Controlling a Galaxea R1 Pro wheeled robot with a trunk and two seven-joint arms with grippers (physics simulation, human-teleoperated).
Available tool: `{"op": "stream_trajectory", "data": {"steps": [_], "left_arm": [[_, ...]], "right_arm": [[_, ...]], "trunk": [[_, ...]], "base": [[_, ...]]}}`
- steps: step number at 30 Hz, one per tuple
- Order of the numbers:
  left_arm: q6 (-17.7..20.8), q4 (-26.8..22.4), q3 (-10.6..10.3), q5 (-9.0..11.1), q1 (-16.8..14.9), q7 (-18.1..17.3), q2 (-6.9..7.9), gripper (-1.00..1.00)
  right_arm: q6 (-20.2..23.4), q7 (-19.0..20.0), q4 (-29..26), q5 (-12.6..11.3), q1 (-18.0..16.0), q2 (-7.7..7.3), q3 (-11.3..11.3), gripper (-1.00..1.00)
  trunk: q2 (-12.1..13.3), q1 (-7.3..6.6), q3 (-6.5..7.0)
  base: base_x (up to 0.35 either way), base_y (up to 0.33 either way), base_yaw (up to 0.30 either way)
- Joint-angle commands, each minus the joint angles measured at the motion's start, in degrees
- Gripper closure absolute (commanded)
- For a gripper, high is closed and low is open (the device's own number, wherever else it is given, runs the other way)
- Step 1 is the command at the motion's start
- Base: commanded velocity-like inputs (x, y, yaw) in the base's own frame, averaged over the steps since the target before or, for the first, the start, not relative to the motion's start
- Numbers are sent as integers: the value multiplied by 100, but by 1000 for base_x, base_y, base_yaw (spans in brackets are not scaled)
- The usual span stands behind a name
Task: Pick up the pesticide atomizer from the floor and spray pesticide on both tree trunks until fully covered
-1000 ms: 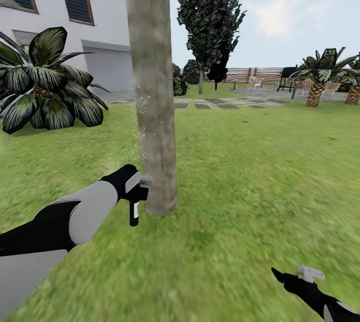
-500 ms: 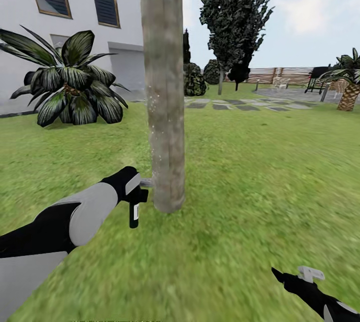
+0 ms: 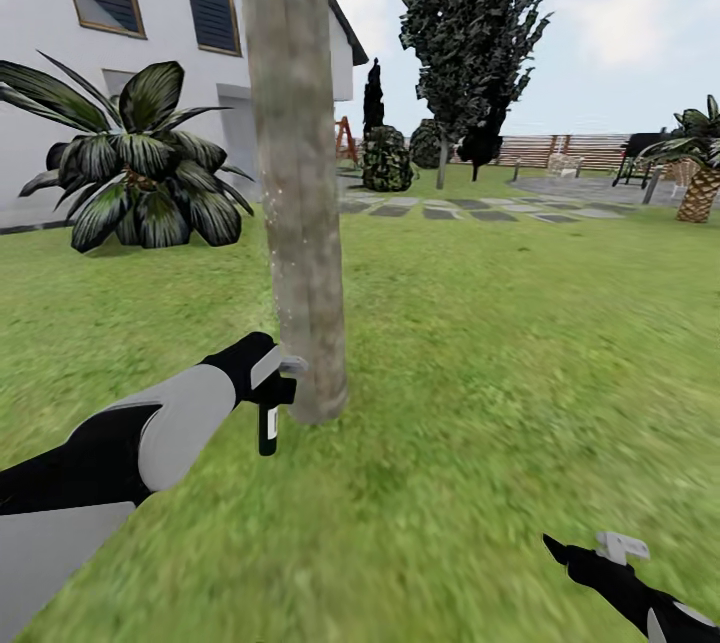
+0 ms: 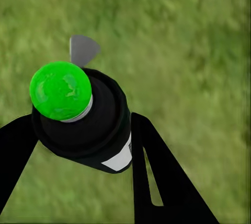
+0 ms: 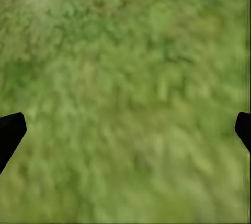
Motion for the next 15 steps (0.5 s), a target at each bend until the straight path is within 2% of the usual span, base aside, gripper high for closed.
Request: {"op": "stream_trajectory", "data": {"steps": [1, 15], "left_arm": [[0, 0, -5, -4, 0, 1, -1, 100], [0, 0, -5, -3, 0, 1, 1, 100]], "right_arm": [[0, 0, 0, 0, 0, 0, 0, -100], [0, 0, 0, 0, 0, 0, 0, -100]], "trunk": [[0, 0, 0], [0, 0, 0]], "base": [[0, -322, 176], [2, -322, 248]]}}
